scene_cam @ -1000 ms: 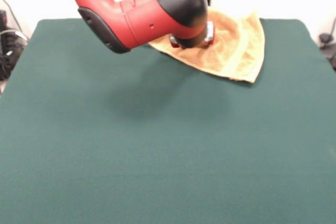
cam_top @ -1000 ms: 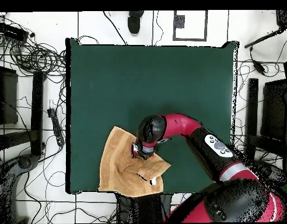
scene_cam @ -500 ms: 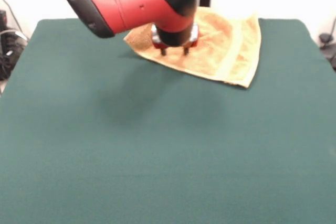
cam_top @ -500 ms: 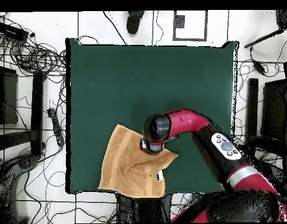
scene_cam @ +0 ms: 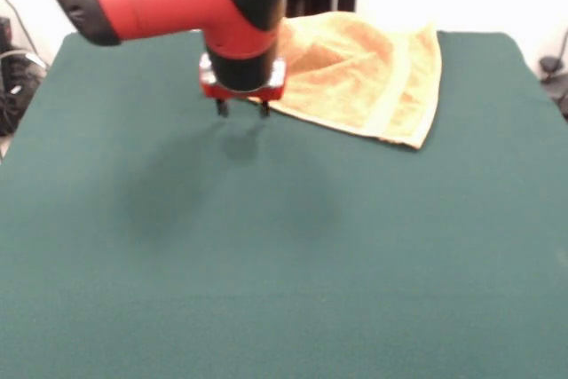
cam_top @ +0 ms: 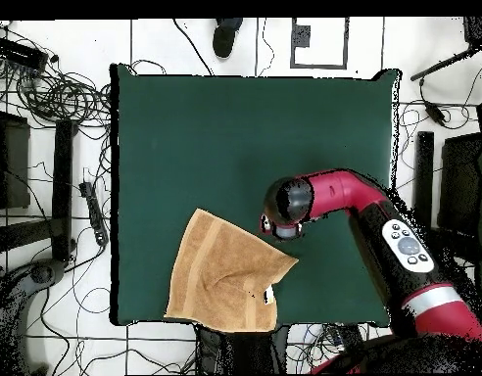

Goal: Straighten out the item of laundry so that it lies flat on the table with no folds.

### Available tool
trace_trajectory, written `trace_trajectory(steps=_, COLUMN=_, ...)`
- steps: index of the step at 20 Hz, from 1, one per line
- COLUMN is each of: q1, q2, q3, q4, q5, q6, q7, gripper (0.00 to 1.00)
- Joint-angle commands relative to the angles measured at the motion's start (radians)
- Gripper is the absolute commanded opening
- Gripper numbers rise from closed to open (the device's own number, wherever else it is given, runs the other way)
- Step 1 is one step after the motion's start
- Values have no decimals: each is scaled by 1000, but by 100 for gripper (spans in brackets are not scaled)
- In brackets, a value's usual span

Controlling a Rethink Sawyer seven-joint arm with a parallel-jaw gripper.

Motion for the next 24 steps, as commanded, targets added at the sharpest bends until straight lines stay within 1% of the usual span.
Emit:
trace_trajectory(steps=1, q1=-9, q2=35, q3=32, q4=-54, q5=-49, q6=-81, q7=-350, gripper=100)
trace_trajectory(steps=4, q1=-10, q2=-5, q3=18, q4=2, q5=-48, q6=-106, q7=-279, gripper=100)
trace_trajectory(steps=5, q1=-12, q2=-30, q3=8, q4=52, q5=-49, q6=-130, q7=-224, gripper=100)
trace_trajectory(steps=8, q1=-3, q2=-117, q3=-37, q4=225, q5=-51, q6=-232, q7=-10, gripper=100)
trace_trajectory(steps=10, q1=11, q2=-137, q3=-80, q4=296, q5=-42, q6=-275, q7=100, gripper=100)
trace_trajectory(steps=12, q1=21, q2=-143, q3=-116, q4=342, q5=-32, q6=-325, q7=167, gripper=100)
trace_trajectory(steps=15, q1=40, q2=-166, q3=-175, q4=378, q5=-12, q6=-363, q7=213, gripper=100)
trace_trajectory(steps=17, q1=54, q2=-186, q3=-219, q4=394, q5=29, q6=-328, q7=228, gripper=100)
trace_trajectory(steps=22, q1=70, q2=-176, q3=-294, q4=391, q5=56, q6=-360, q7=206, gripper=100)
trace_trajectory(steps=24, q1=87, q2=-191, q3=-327, q4=401, q5=61, q6=-360, q7=213, gripper=100)
